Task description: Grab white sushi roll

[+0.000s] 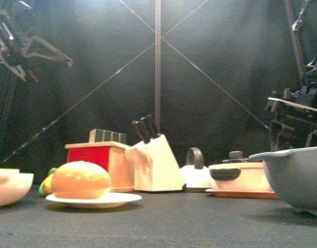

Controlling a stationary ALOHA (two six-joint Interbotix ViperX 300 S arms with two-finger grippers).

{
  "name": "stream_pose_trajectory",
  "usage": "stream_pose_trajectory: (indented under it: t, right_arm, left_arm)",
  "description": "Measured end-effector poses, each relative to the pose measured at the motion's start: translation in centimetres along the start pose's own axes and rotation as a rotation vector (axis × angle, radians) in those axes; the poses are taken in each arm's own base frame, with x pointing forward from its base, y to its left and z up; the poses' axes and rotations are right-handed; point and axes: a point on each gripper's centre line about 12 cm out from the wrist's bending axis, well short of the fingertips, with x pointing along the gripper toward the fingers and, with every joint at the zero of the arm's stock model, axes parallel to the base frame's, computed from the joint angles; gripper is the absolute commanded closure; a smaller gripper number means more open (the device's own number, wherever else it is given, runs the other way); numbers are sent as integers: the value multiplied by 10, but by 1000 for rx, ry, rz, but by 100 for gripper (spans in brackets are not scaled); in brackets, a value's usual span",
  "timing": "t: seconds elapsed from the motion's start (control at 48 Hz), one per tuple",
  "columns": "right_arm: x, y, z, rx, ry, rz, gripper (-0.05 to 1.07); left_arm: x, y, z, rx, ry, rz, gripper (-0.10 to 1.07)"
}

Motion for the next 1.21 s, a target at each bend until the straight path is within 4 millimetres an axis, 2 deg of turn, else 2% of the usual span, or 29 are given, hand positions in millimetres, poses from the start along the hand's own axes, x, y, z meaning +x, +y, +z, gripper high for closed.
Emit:
stream_pose_trajectory:
  t: [0.375,0.729,0.938,1.208]
  right_arm:
    - [-2,5,1,1,-1,11,13]
    - [-15,27,12,-63,-49,40,13]
    - [-31,41,26,-123,-80,-15,13]
    - [-29,34,31,-106,-42,-101,13]
  left_arm:
    - [0,0,-2,-1,5,1,61]
    - [0,0,-2,0,4,2,61]
    - [0,0,-2,0,3,2,61]
    - [0,0,-2,-2,4,2,61]
